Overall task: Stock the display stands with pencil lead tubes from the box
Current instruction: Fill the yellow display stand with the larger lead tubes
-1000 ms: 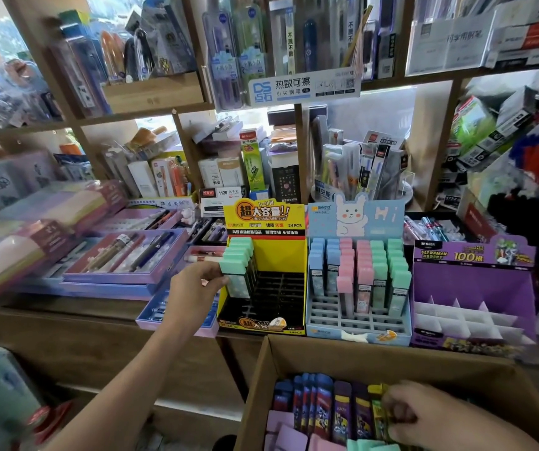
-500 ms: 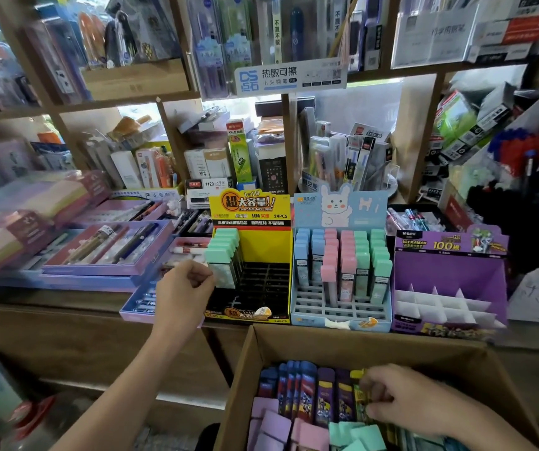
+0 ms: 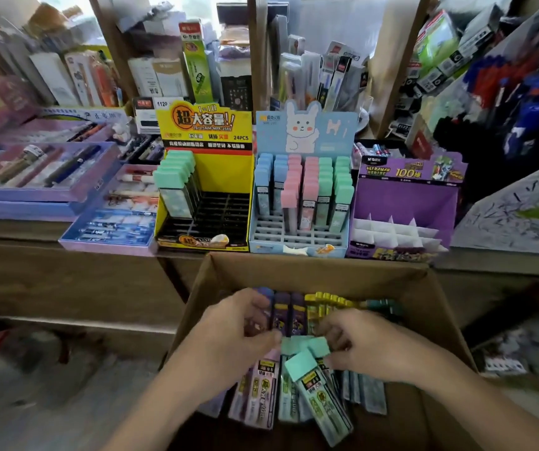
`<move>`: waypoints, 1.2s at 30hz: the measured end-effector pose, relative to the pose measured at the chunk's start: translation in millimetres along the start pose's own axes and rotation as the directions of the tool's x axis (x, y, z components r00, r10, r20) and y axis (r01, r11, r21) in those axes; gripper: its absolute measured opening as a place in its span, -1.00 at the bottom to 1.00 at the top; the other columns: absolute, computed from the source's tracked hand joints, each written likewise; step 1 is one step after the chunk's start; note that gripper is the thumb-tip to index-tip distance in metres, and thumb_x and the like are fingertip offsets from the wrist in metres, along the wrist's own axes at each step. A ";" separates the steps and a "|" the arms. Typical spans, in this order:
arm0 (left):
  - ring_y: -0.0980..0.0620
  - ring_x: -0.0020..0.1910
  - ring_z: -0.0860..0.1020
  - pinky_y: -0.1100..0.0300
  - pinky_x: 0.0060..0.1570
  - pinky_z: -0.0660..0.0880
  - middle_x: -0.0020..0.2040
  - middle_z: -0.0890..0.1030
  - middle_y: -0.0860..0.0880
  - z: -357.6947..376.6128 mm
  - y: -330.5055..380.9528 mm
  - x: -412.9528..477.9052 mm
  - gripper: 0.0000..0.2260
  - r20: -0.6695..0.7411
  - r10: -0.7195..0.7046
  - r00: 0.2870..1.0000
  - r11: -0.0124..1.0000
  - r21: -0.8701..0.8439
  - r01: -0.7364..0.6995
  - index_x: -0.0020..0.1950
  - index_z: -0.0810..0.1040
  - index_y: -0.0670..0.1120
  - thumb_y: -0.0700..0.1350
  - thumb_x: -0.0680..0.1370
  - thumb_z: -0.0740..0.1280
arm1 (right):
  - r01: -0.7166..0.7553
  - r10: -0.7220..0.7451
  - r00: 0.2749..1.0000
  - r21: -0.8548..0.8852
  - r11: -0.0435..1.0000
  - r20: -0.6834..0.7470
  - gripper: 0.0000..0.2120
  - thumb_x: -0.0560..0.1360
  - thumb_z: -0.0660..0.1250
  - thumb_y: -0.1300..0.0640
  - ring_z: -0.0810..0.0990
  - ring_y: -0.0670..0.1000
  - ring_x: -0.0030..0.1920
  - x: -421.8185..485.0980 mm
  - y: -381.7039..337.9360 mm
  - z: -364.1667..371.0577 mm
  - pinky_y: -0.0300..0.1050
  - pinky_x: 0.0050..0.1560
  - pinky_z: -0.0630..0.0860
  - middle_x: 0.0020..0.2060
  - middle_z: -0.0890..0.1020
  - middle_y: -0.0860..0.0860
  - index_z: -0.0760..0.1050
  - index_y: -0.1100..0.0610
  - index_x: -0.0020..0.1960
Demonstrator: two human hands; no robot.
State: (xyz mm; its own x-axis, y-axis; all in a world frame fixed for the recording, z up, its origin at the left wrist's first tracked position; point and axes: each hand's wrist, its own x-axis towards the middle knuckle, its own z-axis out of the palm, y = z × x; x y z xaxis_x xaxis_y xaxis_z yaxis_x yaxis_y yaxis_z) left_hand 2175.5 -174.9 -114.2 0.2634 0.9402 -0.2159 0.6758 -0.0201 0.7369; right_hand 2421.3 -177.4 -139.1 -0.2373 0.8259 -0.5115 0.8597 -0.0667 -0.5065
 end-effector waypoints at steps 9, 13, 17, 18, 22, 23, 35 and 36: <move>0.37 -0.07 0.61 0.31 0.04 0.58 0.03 0.64 0.29 42.1 -3.7 -30.4 -0.62 0.318 -0.216 0.923 0.960 -0.102 0.260 0.07 0.48 0.53 0.21 0.33 0.47 | -0.158 0.161 0.959 0.032 0.987 -0.232 -0.66 0.48 0.50 -0.09 0.52 -0.21 -0.06 -34.8 10.4 30.7 -0.29 -0.18 0.43 -0.03 0.50 -0.23 0.46 -0.11 0.16; 0.30 0.00 0.61 0.24 0.13 0.58 0.02 0.63 0.24 52.3 -0.1 -31.6 -0.64 0.383 -0.246 0.890 0.936 -0.146 0.322 -0.02 0.48 0.56 0.27 0.26 0.48 | -0.270 0.281 0.934 0.076 0.960 -0.221 -0.80 0.55 0.42 -0.08 0.57 -0.15 -0.09 -44.4 19.8 34.0 -0.26 -0.22 0.47 -0.03 0.53 -0.13 0.43 -0.08 0.07; 0.09 0.05 0.69 0.01 0.16 0.64 -0.01 0.71 0.08 59.7 1.9 -34.3 -0.59 0.472 -0.278 0.836 0.854 -0.278 0.441 0.22 0.54 0.28 0.02 0.44 0.55 | -0.322 0.335 0.932 0.107 0.941 -0.142 -0.79 0.61 0.35 -0.05 0.61 -0.13 -0.10 -44.0 22.1 33.7 -0.17 -0.14 0.57 -0.05 0.58 -0.09 0.39 -0.02 0.15; 0.06 0.04 0.70 -0.01 0.15 0.65 -0.05 0.72 0.04 60.2 3.2 -34.8 -0.62 0.496 -0.278 0.823 0.815 -0.332 0.475 0.21 0.55 0.22 -0.07 0.47 0.55 | -0.328 0.342 0.931 0.118 0.937 -0.130 -0.73 0.62 0.34 -0.04 0.61 -0.12 -0.07 -42.8 21.7 34.6 -0.16 -0.09 0.59 -0.03 0.58 -0.09 0.37 0.00 0.24; -0.02 0.03 0.72 0.10 0.08 0.66 -0.13 0.73 -0.04 62.0 6.5 -34.3 -0.71 0.484 -0.317 0.816 0.696 -0.466 0.547 0.12 0.57 0.05 -0.28 0.53 0.47 | -0.360 0.376 0.918 0.132 0.924 -0.124 -0.58 0.64 0.31 -0.04 0.60 -0.09 -0.04 -38.0 17.9 37.2 -0.21 -0.19 0.50 -0.01 0.55 -0.06 0.31 0.10 0.40; -0.02 0.04 0.72 0.10 0.08 0.66 -0.10 0.75 -0.05 62.3 6.8 -34.1 -0.70 0.474 -0.331 0.816 0.663 -0.499 0.558 0.15 0.58 0.01 -0.31 0.53 0.45 | -0.366 0.383 0.915 0.141 0.920 -0.124 -0.59 0.63 0.32 -0.04 0.60 -0.07 -0.03 -36.9 17.1 36.9 -0.19 -0.14 0.53 0.00 0.55 -0.05 0.32 0.10 0.39; -0.04 0.14 0.68 -0.06 0.28 0.54 0.04 0.76 -0.08 71.0 11.9 -27.9 -0.71 0.456 -0.410 0.790 0.451 -0.651 0.610 0.23 0.60 -0.13 -0.30 0.53 0.45 | -0.382 0.453 0.888 0.424 0.821 -0.078 -0.55 0.49 0.53 0.05 0.62 -0.05 0.07 -27.2 13.5 37.1 -0.10 0.01 0.59 0.05 0.60 -0.08 0.36 -0.01 0.25; 0.00 0.11 0.69 -0.06 0.18 0.56 0.00 0.76 -0.04 70.7 12.6 -27.8 -0.75 0.467 -0.404 0.786 0.454 -0.644 0.616 0.19 0.61 -0.08 -0.27 0.53 0.45 | -0.382 0.462 0.884 0.453 0.805 -0.075 -0.54 0.47 0.54 0.06 0.63 -0.07 0.04 -25.8 13.5 37.8 -0.12 -0.03 0.59 0.03 0.61 -0.09 0.37 -0.01 0.24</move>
State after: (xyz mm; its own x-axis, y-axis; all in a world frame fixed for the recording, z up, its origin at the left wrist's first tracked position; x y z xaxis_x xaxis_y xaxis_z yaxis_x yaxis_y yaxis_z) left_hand 2225.4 -225.4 -144.3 0.2556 0.5883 -0.7671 0.0258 0.7891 0.6138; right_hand 2421.9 -220.8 -159.0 0.2215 0.7411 -0.6338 0.5779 -0.6233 -0.5268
